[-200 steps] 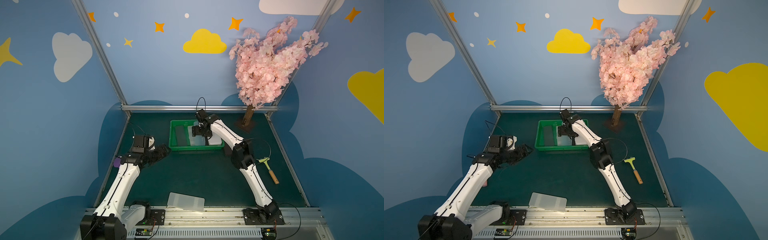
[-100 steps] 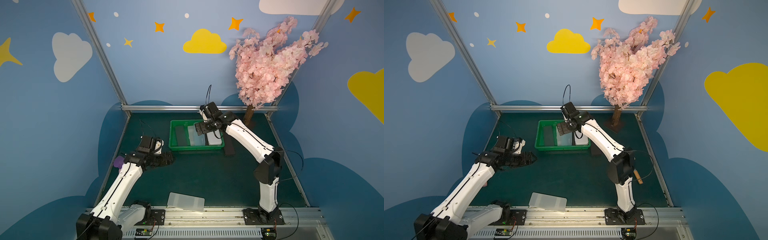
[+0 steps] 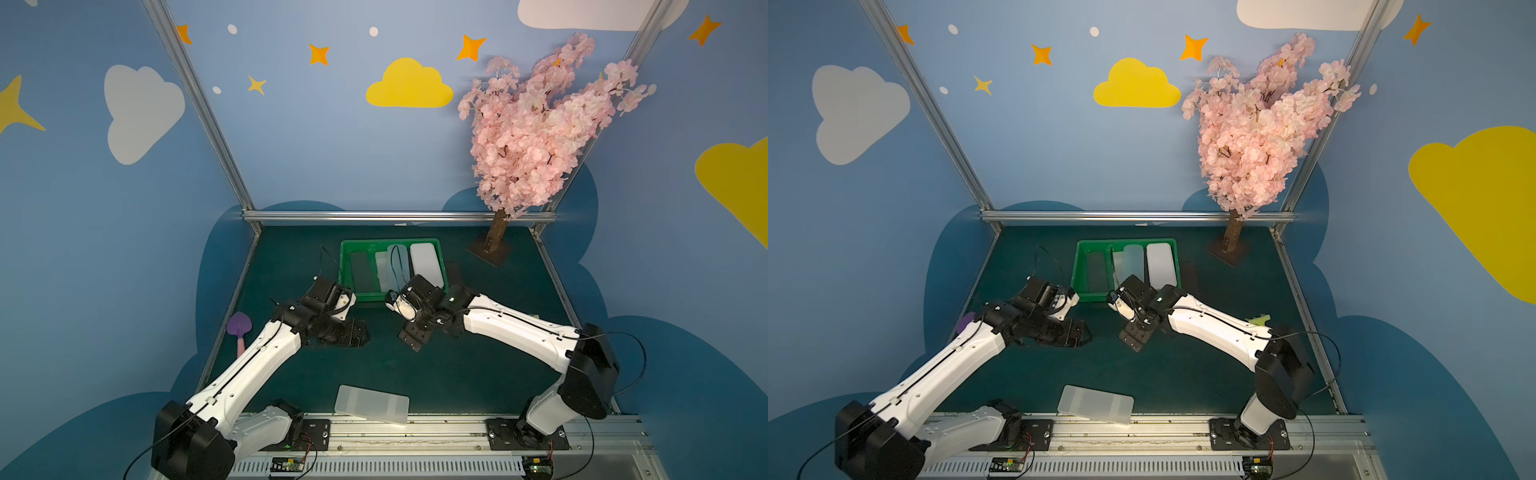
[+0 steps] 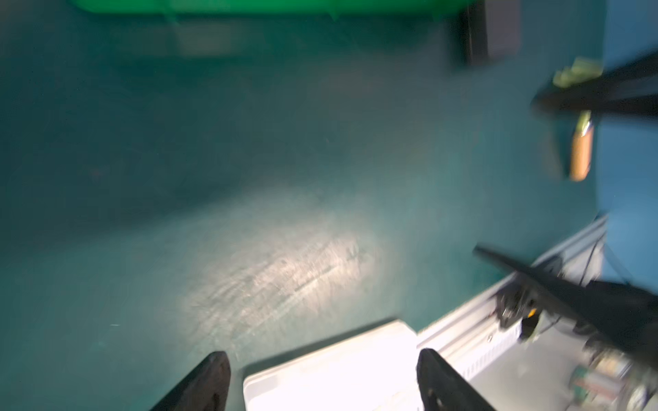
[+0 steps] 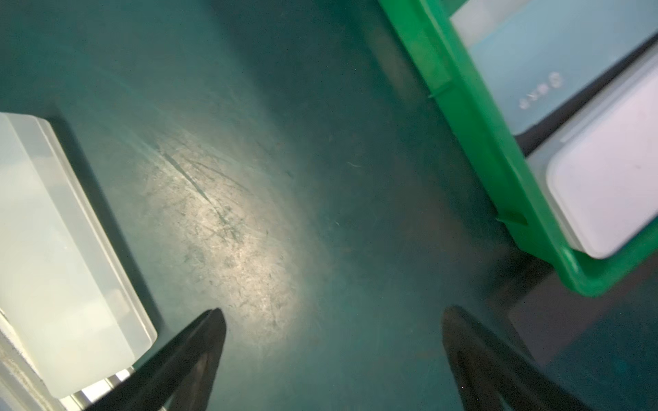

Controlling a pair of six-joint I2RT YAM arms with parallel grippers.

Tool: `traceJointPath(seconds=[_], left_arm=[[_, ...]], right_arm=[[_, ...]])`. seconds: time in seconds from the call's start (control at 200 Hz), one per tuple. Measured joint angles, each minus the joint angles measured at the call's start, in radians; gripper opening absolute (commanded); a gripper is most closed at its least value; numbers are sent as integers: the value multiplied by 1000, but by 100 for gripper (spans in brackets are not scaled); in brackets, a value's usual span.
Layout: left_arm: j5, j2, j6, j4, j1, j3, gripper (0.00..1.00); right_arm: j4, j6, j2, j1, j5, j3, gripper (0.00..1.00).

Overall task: Put the pencil case into the storage box
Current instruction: Pick up the pencil case from the center of the board.

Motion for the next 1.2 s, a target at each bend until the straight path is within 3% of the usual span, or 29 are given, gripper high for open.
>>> traceJointPath(seconds=[0.18, 0.31, 0.496, 0.811, 1.201], left_arm=[[-135, 126, 70, -85, -223, 135, 85], [-237, 222, 200, -164, -357, 206, 85], [-241, 281, 403, -212, -515, 191, 86], [-175, 323, 584, -163, -585, 113, 93], [-167, 416, 633, 53, -657, 30, 100]], right_arm=[[19, 106, -169, -134, 68, -64, 99], [22, 165, -251, -204, 110, -128, 99], [21, 197, -306, -232, 140, -199, 99], [19, 221, -388, -254, 159, -265, 99], [19, 242, -426, -272, 177, -293, 99]])
